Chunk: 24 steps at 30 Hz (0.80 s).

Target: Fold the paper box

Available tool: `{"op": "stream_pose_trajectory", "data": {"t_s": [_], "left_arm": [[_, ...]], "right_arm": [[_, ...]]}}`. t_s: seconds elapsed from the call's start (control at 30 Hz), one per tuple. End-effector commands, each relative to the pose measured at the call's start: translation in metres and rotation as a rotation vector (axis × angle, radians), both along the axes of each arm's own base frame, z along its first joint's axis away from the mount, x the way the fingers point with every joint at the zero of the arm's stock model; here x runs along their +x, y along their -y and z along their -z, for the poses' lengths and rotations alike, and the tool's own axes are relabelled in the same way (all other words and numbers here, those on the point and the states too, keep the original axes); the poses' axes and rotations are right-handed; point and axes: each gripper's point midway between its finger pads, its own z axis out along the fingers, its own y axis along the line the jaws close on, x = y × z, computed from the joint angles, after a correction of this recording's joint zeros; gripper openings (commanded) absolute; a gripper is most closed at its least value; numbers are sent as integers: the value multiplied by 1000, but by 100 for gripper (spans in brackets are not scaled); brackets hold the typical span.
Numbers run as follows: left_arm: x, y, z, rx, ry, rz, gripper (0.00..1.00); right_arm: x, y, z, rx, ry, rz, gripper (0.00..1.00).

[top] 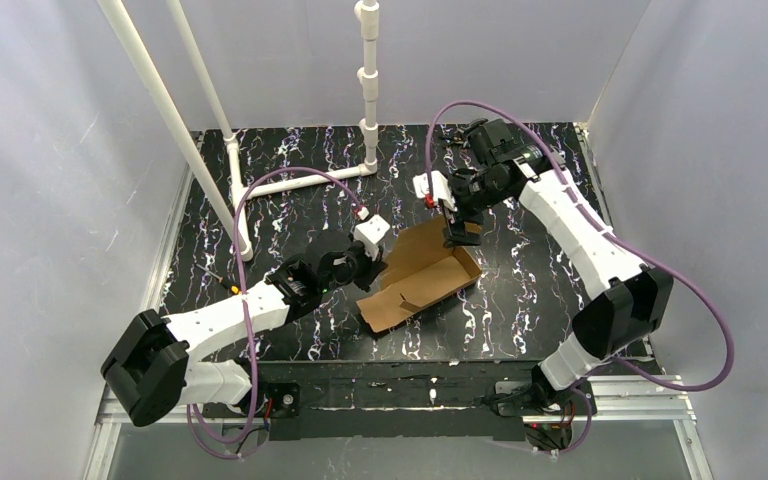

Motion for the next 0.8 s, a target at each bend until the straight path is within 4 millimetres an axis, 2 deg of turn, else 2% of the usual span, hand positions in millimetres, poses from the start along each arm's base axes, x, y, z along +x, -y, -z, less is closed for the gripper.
{"op": "stream_pose_trajectory", "data": {"t_s": [0.0, 0.2, 0.3, 0.53, 0.77], "left_arm": [[-4, 7, -17, -25, 12, 56, 0], [-7, 8, -18, -16, 19, 83, 0], [-7, 7, -18, -6, 26, 88, 0], [-2, 6, -19, -4, 23, 56, 0], [1, 2, -20, -16, 15, 11, 0]], "right_arm": [[22, 1, 16, -62, -3, 69, 95], [26, -7, 31, -71, -50, 7, 93], [25, -8, 41, -83, -54, -34, 88], [16, -12, 57, -102, -57, -123, 62], [10, -15, 63, -112, -65, -153, 28]]}}
